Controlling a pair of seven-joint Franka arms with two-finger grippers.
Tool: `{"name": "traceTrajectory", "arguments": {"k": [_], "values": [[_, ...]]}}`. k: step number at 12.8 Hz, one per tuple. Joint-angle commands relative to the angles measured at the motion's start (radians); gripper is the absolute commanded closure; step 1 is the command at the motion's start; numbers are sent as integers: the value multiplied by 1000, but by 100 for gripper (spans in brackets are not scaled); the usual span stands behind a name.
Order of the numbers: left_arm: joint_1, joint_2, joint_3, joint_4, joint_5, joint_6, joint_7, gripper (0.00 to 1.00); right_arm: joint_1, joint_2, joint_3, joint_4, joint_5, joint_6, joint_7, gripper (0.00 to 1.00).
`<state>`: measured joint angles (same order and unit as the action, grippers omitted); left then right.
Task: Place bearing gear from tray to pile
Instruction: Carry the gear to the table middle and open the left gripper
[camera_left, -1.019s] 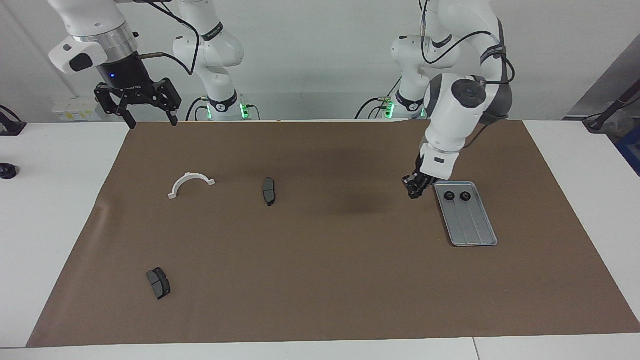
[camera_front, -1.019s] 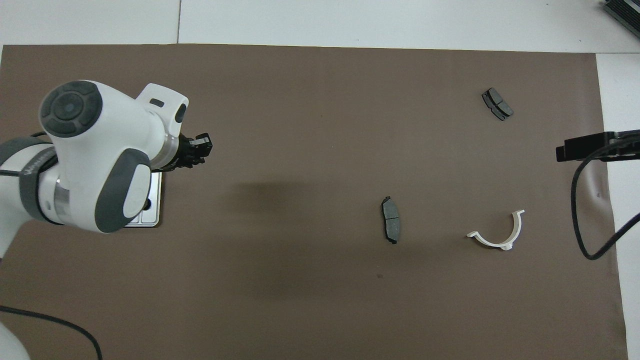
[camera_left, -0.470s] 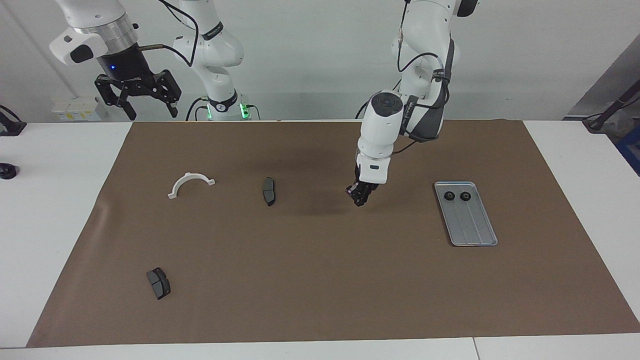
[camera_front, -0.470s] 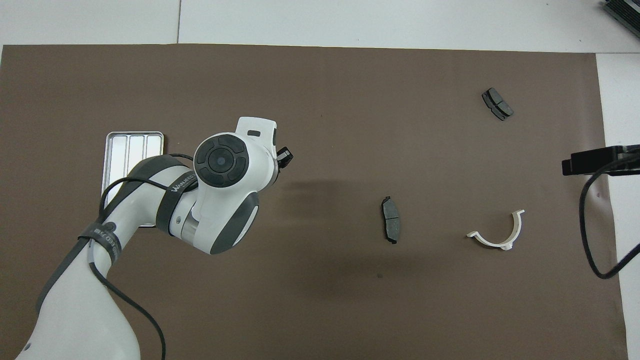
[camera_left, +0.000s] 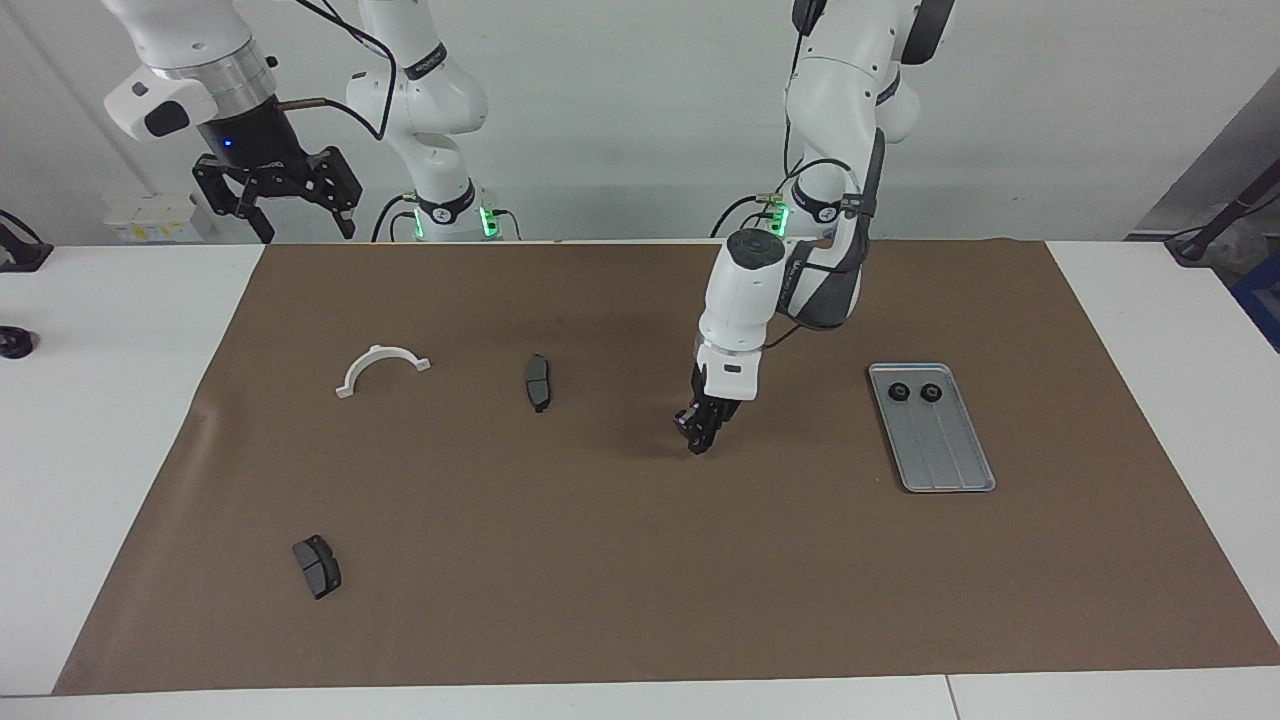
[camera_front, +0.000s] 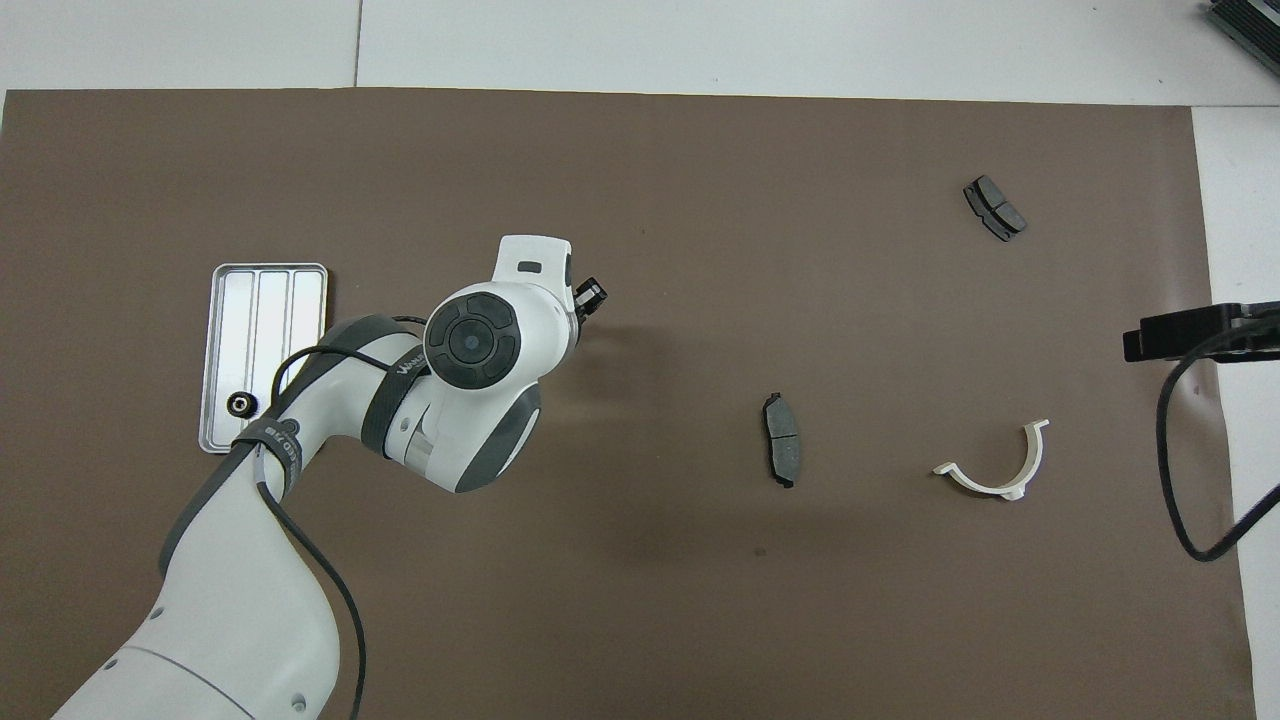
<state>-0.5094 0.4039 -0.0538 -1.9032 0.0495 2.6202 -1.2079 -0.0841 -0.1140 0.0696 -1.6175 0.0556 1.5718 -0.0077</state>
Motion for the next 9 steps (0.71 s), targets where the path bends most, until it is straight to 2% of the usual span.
{"name": "traceTrajectory", "arguments": {"k": [1,2,3,4,7,9], "values": [[-8,6,14,-19,21,61,-22,100,-3,-30,4,-47,20,36,15,0],[-5,4,14,-23,21,64,-21,72,1,-26,4,-45,20,34,18,0],[-1,4,15,-22,21,61,-13,30,1,-26,4,-47,20,34,15,0],[2,3,19,-13,21,38,-10,0,3,-24,4,-47,20,34,17,0],[18,-54,28,18,21,-78,-9,0,3,-23,6,-47,10,33,17,0],[84,-137,28,15,21,-187,26,0,3,-23,6,-47,7,28,40,0]]}}
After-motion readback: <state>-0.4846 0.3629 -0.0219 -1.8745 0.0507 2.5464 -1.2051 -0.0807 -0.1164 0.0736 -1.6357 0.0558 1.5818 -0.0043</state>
